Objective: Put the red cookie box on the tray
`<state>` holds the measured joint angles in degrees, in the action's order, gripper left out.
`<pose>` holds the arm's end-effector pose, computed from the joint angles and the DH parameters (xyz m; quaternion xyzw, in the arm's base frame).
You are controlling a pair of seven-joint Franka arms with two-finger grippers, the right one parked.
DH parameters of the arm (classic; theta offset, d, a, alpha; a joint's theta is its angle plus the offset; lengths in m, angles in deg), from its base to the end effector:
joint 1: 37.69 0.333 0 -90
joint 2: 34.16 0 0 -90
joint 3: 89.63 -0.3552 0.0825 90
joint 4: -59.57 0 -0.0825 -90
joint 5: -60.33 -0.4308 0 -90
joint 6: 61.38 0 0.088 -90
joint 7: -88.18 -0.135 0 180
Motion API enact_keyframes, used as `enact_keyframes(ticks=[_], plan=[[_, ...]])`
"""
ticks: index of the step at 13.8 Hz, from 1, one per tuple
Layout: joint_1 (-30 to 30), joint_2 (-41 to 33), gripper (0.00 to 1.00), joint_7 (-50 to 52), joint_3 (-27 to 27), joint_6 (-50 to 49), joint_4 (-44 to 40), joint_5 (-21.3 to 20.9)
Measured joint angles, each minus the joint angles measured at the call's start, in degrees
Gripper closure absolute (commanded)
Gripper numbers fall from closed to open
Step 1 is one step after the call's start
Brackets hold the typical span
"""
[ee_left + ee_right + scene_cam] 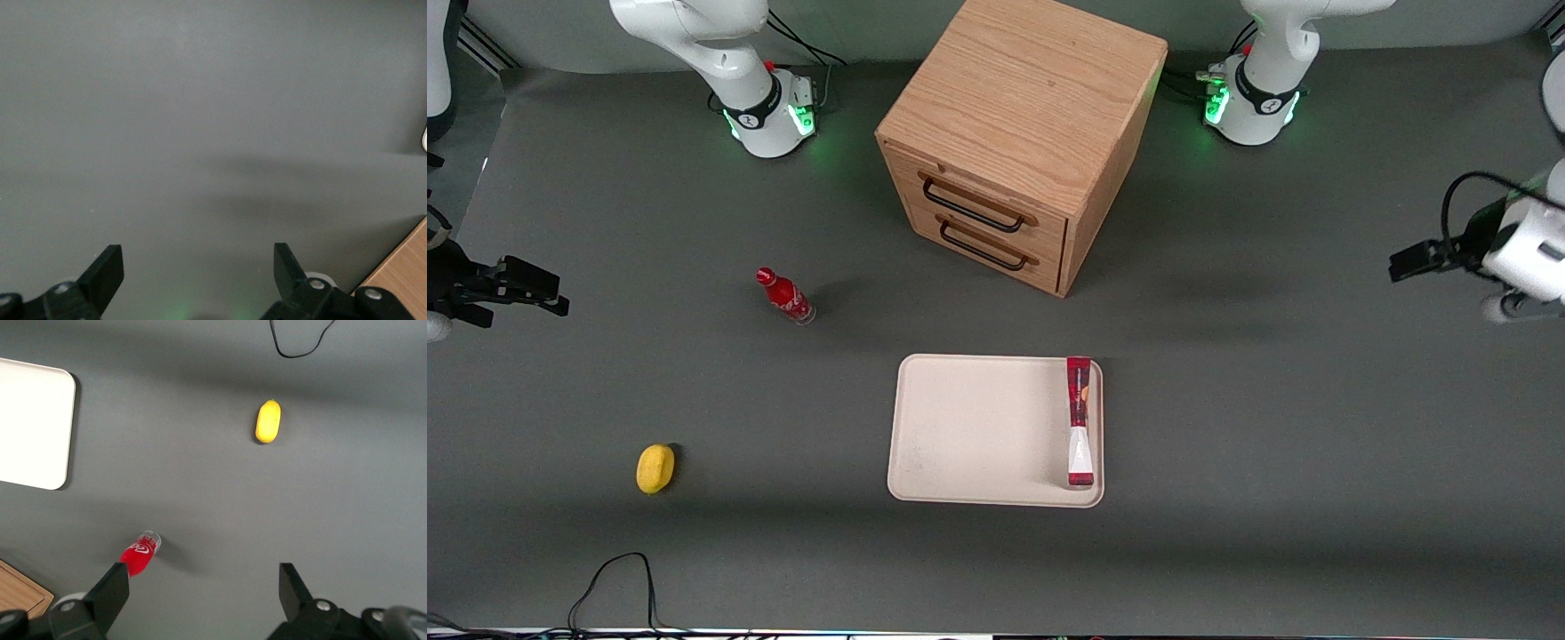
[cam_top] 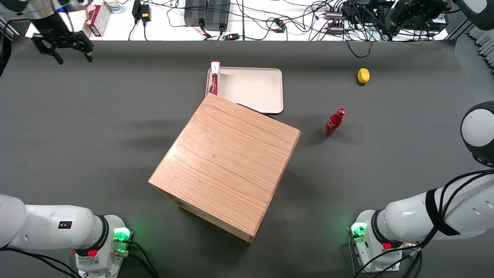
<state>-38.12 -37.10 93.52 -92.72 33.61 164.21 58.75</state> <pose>0.5736 0.0307 0.5410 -0.9959 -0.0675 0.0582 0.0136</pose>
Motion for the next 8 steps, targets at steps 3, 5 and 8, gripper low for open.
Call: enact_keyframes(ticks=[3,5,8], plan=[[1.91,-2.76,0.00,0.54,2.53,-1.16,1.39,-0.11],[3.62,-2.62,0.00,1.56,6.38,-2.70,0.49,-0.20],[2.47,-2.27,0.00,2.40,5.36,-3.27,-0.89,-0.28]])
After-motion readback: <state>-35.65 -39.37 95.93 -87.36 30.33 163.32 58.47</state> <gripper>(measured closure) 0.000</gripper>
